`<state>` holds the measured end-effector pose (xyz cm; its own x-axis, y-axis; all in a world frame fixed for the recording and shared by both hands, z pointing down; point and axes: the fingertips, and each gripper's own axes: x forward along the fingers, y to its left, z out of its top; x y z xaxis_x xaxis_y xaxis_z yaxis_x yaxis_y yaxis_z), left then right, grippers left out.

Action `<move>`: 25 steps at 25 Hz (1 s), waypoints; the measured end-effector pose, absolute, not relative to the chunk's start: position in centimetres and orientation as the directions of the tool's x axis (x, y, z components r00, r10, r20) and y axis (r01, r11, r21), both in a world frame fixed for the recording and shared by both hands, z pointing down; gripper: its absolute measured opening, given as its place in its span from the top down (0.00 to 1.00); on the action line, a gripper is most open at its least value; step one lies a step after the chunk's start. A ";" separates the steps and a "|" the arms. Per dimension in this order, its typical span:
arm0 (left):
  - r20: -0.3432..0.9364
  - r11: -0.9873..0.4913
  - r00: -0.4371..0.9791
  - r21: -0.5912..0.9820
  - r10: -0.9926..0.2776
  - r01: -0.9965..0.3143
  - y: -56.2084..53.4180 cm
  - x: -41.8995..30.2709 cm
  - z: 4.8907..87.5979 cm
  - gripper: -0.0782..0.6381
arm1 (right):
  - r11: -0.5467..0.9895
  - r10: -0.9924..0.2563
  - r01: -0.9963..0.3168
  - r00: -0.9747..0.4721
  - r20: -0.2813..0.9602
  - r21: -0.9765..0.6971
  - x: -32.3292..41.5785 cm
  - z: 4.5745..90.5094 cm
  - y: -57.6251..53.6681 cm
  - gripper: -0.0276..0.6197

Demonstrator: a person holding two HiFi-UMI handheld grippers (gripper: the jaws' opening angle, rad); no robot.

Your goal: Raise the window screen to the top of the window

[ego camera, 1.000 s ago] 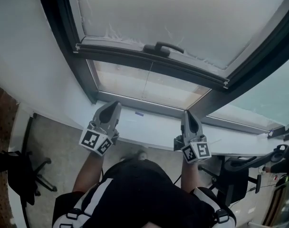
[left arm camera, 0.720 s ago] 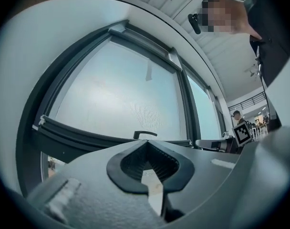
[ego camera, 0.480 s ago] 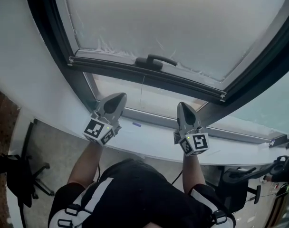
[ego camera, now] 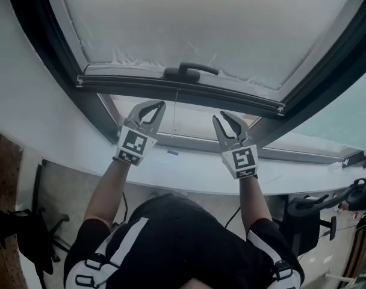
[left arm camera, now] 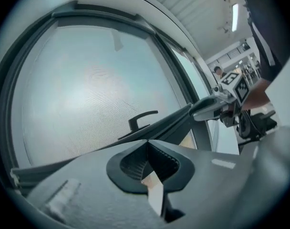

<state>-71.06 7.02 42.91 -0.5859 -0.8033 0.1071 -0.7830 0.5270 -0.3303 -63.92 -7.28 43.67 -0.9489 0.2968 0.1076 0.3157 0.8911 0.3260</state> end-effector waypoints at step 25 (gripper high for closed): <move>0.289 0.157 -0.686 -0.847 -0.668 -0.508 5.9 -77.2 46.1 0.76 | 0.522 -0.033 0.228 -0.957 0.287 0.822 -70.2 47.7 -7.9 0.63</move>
<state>-77.20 5.92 46.07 -0.6864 -0.6675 0.2886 -0.5084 0.1566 -0.8468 -70.22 -7.86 47.67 -0.9573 -0.0333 0.2871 0.2282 0.5222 0.8217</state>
